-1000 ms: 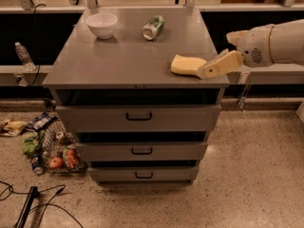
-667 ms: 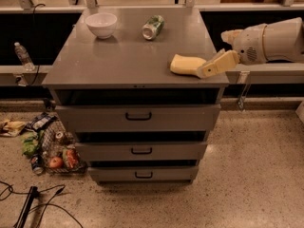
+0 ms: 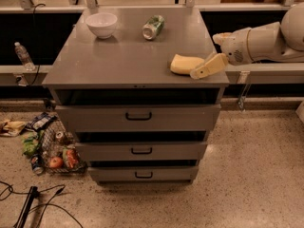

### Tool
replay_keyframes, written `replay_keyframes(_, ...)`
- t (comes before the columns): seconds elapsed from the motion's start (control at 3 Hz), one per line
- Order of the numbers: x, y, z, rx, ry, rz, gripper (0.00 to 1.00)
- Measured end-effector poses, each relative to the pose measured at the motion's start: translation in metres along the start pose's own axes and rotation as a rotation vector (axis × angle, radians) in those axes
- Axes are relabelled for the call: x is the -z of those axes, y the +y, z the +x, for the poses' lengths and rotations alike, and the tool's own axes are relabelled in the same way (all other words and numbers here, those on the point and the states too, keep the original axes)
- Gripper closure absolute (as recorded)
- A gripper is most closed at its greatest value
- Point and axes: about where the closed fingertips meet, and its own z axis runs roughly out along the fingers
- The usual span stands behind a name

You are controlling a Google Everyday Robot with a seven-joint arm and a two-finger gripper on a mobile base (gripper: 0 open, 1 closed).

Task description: Place sponge into white bowl

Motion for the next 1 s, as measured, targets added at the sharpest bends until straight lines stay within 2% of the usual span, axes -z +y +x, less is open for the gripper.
replay_keyframes(0.67, -0.023, -0.013, 0.021, 0.020, 0.039, -0.019, 0.00)
replay_keyframes(1.0, -0.029, -0.015, 0.032, 0.020, 0.051, -0.033, 0.17)
